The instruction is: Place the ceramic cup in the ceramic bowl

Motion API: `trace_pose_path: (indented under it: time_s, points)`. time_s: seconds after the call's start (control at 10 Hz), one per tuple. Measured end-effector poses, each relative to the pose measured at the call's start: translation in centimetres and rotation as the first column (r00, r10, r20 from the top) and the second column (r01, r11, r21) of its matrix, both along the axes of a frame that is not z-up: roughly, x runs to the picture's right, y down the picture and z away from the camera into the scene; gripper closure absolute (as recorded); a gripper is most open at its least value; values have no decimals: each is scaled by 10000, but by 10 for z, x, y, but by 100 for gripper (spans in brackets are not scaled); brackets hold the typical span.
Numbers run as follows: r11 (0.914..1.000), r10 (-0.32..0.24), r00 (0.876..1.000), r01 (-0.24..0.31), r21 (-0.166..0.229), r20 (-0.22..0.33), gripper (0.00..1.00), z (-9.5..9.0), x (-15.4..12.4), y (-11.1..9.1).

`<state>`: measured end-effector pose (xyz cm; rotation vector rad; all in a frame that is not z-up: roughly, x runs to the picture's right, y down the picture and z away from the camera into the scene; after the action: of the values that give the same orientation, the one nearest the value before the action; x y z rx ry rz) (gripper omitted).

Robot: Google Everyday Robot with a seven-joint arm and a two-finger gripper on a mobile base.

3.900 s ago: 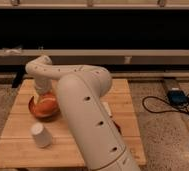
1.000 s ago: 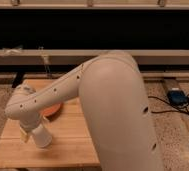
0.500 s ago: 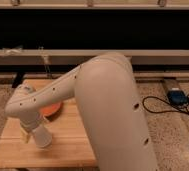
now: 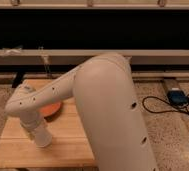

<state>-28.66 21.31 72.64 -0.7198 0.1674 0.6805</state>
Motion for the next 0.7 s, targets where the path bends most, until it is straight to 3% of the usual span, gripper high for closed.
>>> trace_pose_path:
  time_s: [0.2, 0.3, 0.7]
  points:
    - [10000, 3, 10000, -3, 54, -77, 95, -5, 3, -5]
    - [9999, 42, 9999, -41, 103, -107, 100, -11, 5, -11]
    - [9986, 106, 9999, -105, 513, -21, 100, -48, 16, -59]
